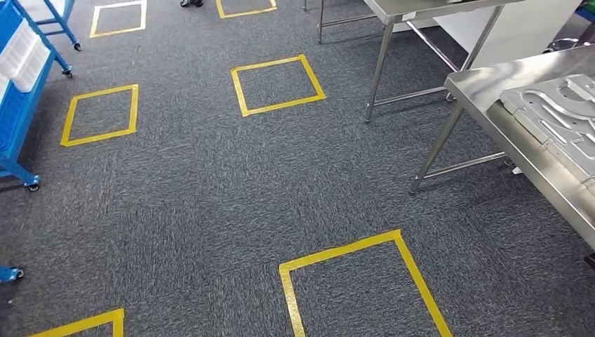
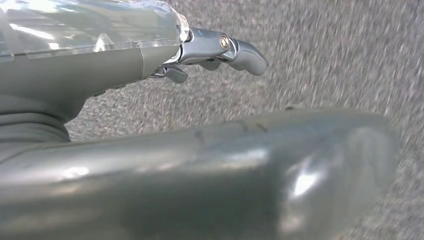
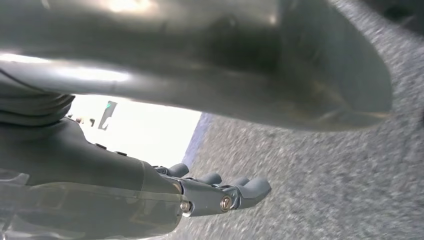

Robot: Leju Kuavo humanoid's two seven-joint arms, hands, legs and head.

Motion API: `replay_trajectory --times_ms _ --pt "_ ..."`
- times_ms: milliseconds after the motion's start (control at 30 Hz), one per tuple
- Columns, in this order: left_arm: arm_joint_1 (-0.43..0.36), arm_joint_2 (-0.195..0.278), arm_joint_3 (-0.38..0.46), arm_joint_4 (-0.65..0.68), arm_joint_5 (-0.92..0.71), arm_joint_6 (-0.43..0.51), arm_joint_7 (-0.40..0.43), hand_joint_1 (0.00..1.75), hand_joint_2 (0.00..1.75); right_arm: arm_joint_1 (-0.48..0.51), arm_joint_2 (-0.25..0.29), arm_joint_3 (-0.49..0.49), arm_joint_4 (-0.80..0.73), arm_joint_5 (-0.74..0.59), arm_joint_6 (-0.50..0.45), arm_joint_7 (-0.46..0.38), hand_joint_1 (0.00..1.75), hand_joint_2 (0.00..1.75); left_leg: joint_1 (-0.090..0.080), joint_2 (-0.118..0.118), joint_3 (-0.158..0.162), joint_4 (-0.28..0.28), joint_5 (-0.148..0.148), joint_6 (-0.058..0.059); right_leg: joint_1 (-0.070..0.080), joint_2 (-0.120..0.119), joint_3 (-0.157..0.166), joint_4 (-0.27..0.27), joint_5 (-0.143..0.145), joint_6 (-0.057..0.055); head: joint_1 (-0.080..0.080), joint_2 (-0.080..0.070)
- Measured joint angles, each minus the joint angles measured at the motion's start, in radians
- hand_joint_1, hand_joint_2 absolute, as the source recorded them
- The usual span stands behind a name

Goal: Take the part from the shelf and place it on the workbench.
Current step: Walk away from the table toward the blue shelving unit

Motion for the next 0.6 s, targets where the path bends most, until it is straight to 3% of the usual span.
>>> replay_trajectory --times_ms 67,100,133,200,267,333,400,433,500,567,600 --pt "-0.002 0.000 -0.004 0.000 -0.032 -0.012 0.017 0.00 0.00 0.004 -0.003 0.000 0.000 0.007 0.001 0.008 0.00 0.00 0.005 0.020 -0.063 0.135 -0.062 -0.008 0.004 -0.025 -0.001 0.001 -0.001 -0.004 0.000 0.000" --pt "-0.001 0.000 -0.006 0.000 -0.040 -0.014 0.018 0.00 0.00 0.005 -0.005 -0.001 0.000 0.007 0.000 0.009 0.00 0.00 0.008 0.023 -0.080 0.174 -0.071 -0.012 0.005 -0.035 -0.002 0.001 -0.002 -0.004 0.000 0.000" --pt "-0.001 0.001 -0.008 0.000 -0.046 -0.015 0.015 0.00 0.00 0.005 -0.007 -0.004 0.000 0.006 -0.001 0.009 0.00 0.00 0.010 0.025 -0.077 0.174 -0.061 -0.014 0.005 -0.045 -0.001 0.001 -0.002 -0.004 0.000 0.000" --pt "0.001 0.004 -0.009 0.000 -0.049 -0.015 0.003 0.00 0.00 0.004 -0.008 -0.011 0.000 0.001 -0.005 0.007 0.00 0.00 0.012 0.038 -0.015 0.065 0.002 -0.014 0.005 -0.060 0.002 0.002 -0.004 -0.001 0.000 0.000" --pt "0.001 0.010 -0.009 0.000 -0.045 -0.018 -0.003 0.00 0.00 0.004 -0.010 -0.019 0.000 -0.001 -0.008 0.005 0.00 0.00 0.007 0.068 0.054 -0.067 0.045 -0.005 0.009 -0.073 0.007 0.003 -0.008 0.007 0.000 0.000" --pt "0.002 0.020 -0.007 0.000 -0.032 -0.023 -0.003 0.00 0.00 0.004 -0.010 -0.026 0.000 -0.001 -0.008 0.008 0.00 0.00 0.000 0.079 0.072 -0.112 0.050 0.007 0.013 -0.084 0.009 0.004 -0.009 0.018 0.000 0.000" --pt "0.004 0.031 -0.002 0.000 -0.014 -0.029 0.000 0.00 0.00 0.000 -0.010 -0.032 0.000 0.000 -0.005 0.011 0.00 0.00 0.001 0.064 0.071 -0.117 0.056 0.021 0.011 -0.091 0.010 0.005 -0.011 0.030 0.000 0.000" --pt "0.005 0.037 0.001 0.000 -0.007 -0.031 0.001 0.00 0.00 -0.001 -0.010 -0.035 0.000 0.000 -0.004 0.012 0.00 0.00 0.002 0.057 0.072 -0.121 0.059 0.028 0.009 -0.083 0.008 0.015 -0.021 0.035 0.000 0.000" --pt "0.005 0.045 0.006 0.000 0.000 -0.036 0.004 0.00 0.00 0.001 -0.010 -0.039 0.000 0.002 -0.002 0.010 0.00 0.00 0.003 0.046 0.075 -0.129 0.067 0.041 0.005 -0.049 -0.027 0.092 -0.072 0.040 0.000 0.000" --pt "0.005 0.051 0.009 0.000 0.004 -0.040 0.006 0.00 0.00 0.003 -0.009 -0.041 0.000 0.008 -0.004 0.001 0.00 0.00 -0.001 0.032 0.069 -0.128 0.071 0.047 0.005 -0.021 -0.096 0.231 -0.139 0.041 0.000 0.000" --pt "0.005 0.055 0.011 0.000 0.009 -0.040 0.006 0.00 0.00 0.004 -0.008 -0.041 0.000 0.011 -0.007 -0.006 0.00 0.00 -0.002 0.023 0.067 -0.128 0.071 0.048 0.005 -0.017 -0.123 0.284 -0.153 0.041 0.000 0.000"
